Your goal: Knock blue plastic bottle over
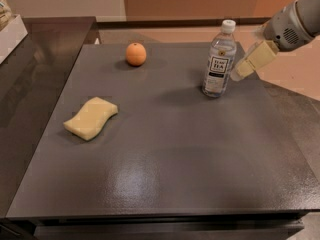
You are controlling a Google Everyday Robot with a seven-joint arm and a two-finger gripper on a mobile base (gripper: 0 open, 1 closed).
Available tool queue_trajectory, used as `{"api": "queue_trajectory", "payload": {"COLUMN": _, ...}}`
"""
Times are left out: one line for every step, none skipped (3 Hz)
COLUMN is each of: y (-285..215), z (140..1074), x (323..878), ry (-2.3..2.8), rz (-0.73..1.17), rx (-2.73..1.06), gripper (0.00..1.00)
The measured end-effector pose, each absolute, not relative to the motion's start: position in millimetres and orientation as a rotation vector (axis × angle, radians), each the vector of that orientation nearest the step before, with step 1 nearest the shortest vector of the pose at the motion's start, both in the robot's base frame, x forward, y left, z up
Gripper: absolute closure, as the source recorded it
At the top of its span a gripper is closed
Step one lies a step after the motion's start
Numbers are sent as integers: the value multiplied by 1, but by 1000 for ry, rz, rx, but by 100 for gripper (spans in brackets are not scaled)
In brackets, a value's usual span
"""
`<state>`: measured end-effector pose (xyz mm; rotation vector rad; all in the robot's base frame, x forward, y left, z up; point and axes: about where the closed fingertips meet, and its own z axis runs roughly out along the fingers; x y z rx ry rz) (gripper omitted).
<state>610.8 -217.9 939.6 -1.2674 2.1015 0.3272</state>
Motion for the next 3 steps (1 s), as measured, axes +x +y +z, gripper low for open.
{"api": "queue_trajectory", "payload": {"y": -207, "z": 932, "x": 621, "ry": 2089, "rz": 394, "rx": -1250, "gripper": 0}}
{"api": "queue_trajectory", "payload": {"y": -197, "z": 929, "x": 623, "ry": 2071, "rz": 451, "rx": -1248, "gripper": 0}}
{"api": "queue_trajectory", "payload": {"y": -189, "z": 928, "x": 623, "ry": 2046, "rz": 502, "rx": -1253, "gripper": 16}}
